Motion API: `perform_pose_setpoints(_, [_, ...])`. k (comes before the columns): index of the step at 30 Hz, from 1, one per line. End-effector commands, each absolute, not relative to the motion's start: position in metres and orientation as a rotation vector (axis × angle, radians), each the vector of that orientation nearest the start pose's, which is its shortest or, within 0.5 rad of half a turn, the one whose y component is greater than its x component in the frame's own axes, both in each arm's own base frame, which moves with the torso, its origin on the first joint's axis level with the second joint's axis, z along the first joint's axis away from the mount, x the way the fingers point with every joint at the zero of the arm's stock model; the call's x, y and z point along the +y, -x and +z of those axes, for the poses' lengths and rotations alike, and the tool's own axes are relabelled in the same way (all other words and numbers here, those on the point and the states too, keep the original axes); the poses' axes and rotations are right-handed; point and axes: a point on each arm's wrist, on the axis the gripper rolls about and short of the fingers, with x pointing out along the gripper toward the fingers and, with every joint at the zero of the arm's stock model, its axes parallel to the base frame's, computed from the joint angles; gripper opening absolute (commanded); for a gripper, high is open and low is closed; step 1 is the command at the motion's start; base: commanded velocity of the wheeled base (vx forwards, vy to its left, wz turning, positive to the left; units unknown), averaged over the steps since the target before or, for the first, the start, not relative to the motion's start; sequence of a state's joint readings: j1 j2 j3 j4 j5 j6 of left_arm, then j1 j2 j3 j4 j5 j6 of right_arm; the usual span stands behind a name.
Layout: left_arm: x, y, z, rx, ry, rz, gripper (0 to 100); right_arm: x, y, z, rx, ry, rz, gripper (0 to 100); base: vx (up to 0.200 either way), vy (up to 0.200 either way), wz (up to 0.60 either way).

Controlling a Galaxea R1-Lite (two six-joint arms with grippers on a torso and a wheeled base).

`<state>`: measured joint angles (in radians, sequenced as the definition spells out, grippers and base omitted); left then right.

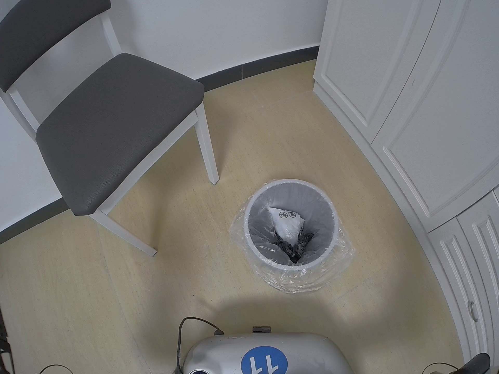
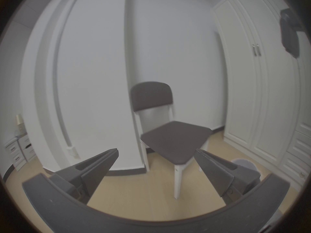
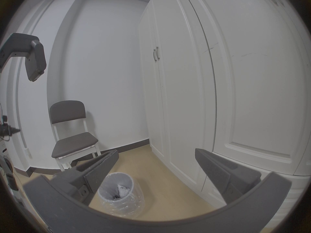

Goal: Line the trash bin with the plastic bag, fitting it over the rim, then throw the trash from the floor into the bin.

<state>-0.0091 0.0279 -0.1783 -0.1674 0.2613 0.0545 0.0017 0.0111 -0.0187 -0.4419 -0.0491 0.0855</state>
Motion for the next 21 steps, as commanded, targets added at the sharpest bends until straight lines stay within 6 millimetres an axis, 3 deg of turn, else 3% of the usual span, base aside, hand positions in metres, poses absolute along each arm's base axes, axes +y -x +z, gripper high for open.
perform_pose_setpoints(1, [0.004, 0.031, 0.109, -0.221, -0.030, 0.154, 100, -0.001, 0.032, 0.117, -0.422, -0.098, -0.041, 100, 0.000, 0.000, 0.00])
perform_pose_setpoints(6, [0.003, 0.022, 0.083, -0.056, -0.014, 0.089, 100, -0.002, 0.025, 0.098, -0.222, -0.094, -0.062, 100, 0.000, 0.000, 0.00])
perform_pose_setpoints(18, [0.002, 0.023, 0.080, -0.044, -0.010, 0.074, 100, -0.003, 0.023, 0.083, -0.076, -0.090, -0.118, 100, 0.000, 0.000, 0.00])
perform_pose_setpoints(21, [0.000, 0.023, 0.076, -0.006, -0.021, -0.014, 100, -0.003, 0.023, 0.083, -0.076, -0.090, -0.123, 100, 0.000, 0.000, 0.00])
